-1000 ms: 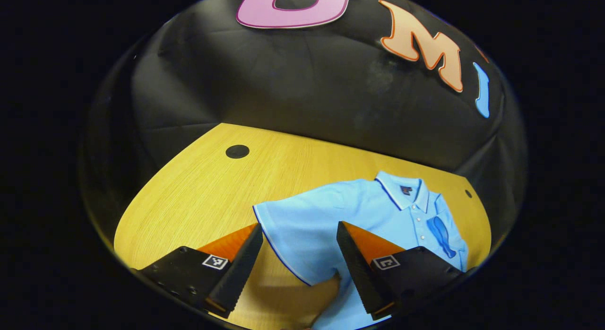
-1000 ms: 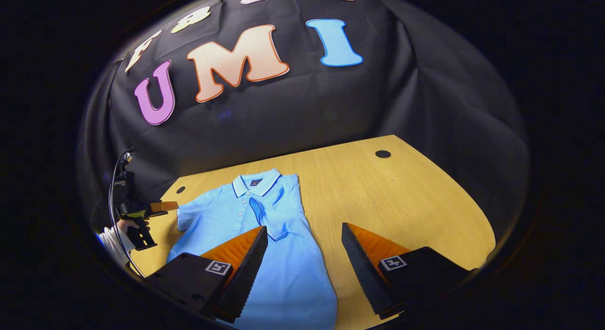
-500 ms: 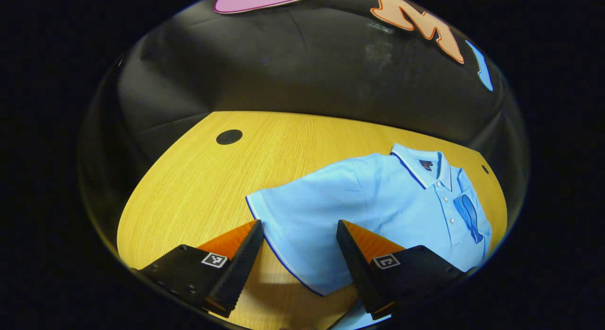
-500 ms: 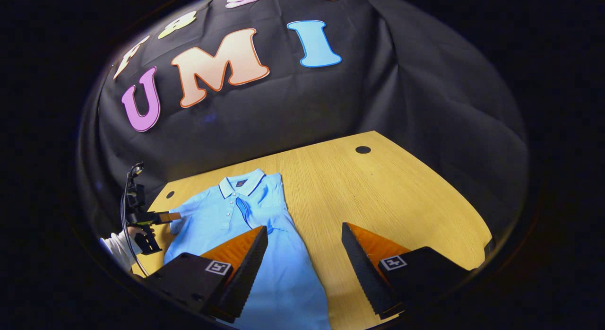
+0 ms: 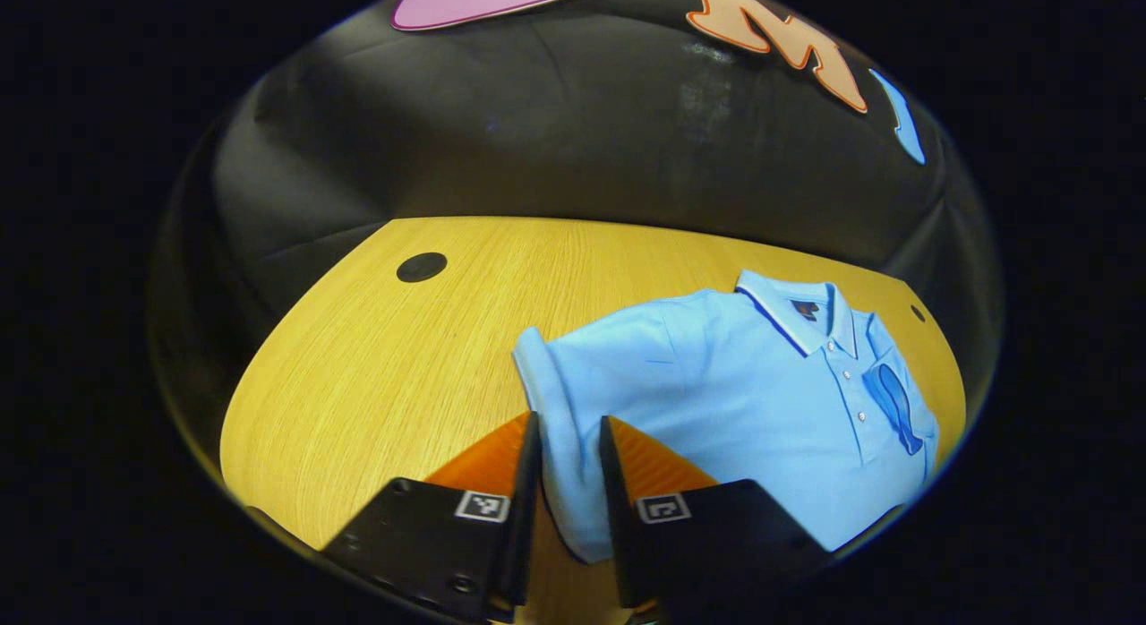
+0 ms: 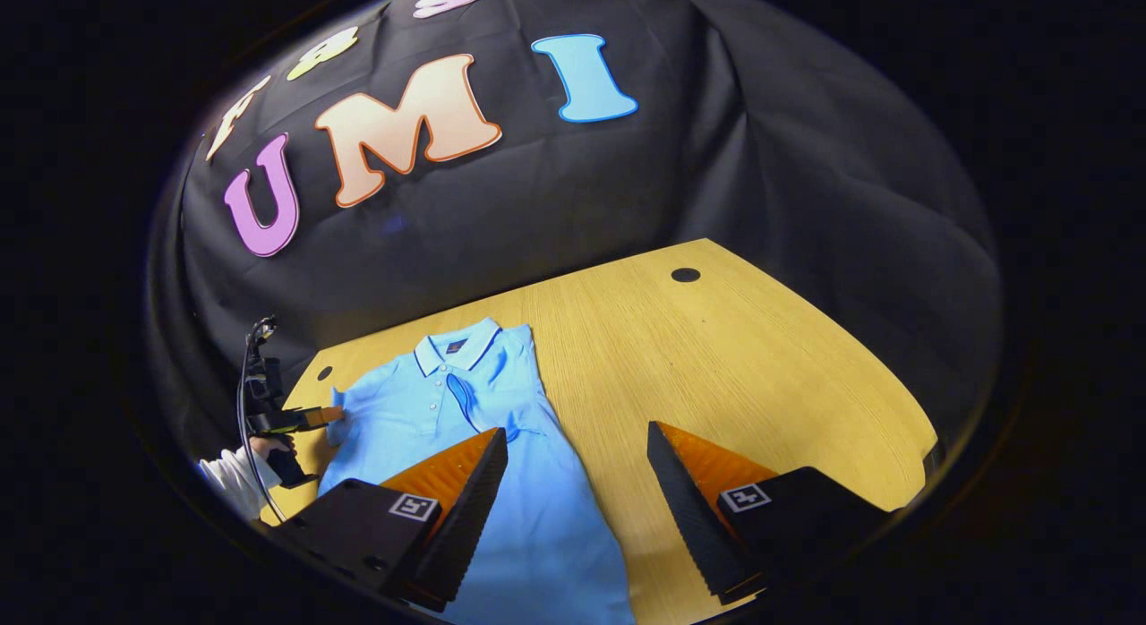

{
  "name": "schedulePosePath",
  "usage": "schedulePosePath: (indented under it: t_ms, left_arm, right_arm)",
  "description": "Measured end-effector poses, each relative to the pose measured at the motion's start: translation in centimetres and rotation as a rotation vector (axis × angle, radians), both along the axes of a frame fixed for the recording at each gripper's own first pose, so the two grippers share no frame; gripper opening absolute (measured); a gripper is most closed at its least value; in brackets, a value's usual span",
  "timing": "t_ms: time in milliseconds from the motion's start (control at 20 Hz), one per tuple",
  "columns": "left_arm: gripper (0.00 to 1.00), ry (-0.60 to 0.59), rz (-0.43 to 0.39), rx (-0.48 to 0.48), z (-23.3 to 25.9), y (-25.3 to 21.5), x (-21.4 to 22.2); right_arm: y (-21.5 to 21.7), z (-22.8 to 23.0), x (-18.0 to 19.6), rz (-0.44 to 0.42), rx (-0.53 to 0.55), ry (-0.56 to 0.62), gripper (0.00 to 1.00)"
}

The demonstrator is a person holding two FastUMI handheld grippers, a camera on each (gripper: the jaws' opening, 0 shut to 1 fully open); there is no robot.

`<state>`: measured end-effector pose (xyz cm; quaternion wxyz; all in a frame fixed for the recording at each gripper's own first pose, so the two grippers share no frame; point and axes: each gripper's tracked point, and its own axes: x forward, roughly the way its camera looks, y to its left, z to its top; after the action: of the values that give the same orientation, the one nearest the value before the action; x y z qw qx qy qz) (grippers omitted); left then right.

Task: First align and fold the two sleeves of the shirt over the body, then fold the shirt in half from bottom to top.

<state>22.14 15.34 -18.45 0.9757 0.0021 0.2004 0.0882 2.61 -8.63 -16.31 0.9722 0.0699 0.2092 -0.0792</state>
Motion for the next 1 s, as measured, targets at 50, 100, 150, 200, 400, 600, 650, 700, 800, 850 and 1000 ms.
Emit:
schedulePosePath:
  t_ms: [50,100,150,200,400,600,650,700,800,850,1000]
  left_arm:
    - [0.12,-0.008,0.002,-0.017,0.0,-0.1,0.2]
    - [0.05,-0.013,0.002,-0.028,0.0,-0.1,-0.1]
    - [0.00,-0.011,0.002,-0.035,0.0,-0.2,-0.2]
    - [0.00,-0.006,0.002,-0.042,0.0,-0.3,-0.3]
    - [0.00,-0.038,0.003,-0.034,2.0,-1.6,-1.1]
    - [0.00,-0.106,-0.075,0.070,5.6,-5.5,-0.6]
    - [0.00,-0.114,-0.107,0.095,5.9,-7.1,-0.4]
    - [0.00,-0.115,-0.141,0.118,6.1,-8.8,-0.1]
    - [0.00,-0.100,-0.197,0.171,5.3,-11.6,0.3]
    - [0.00,-0.085,-0.217,0.199,4.7,-12.8,0.4]
    - [0.05,-0.060,-0.289,0.205,2.8,-16.7,0.6]
  right_arm:
    - [-0.1,0.1,-0.1,0.003,-0.005,-0.001,0.98]
    - [-0.1,0.3,-0.2,0.005,-0.007,-0.005,0.93]
    - [-0.1,0.4,-0.3,0.006,-0.008,-0.006,0.98]
    - [-0.2,0.2,-0.4,0.005,-0.010,-0.008,0.98]
    - [-0.5,-0.2,-0.8,0.015,-0.034,-0.005,0.98]
    - [-0.1,-0.6,-1.4,0.038,-0.047,-0.003,0.98]
    - [0.0,-0.6,-1.5,0.043,-0.052,-0.007,0.98]
    - [0.1,-0.5,-1.6,0.047,-0.057,-0.012,0.98]
    - [0.2,-0.8,-2.0,0.057,-0.065,-0.009,0.98]
    - [0.3,-0.9,-2.2,0.063,-0.065,-0.008,0.93]
    - [0.3,-1.5,-2.8,0.081,-0.073,0.004,0.98]
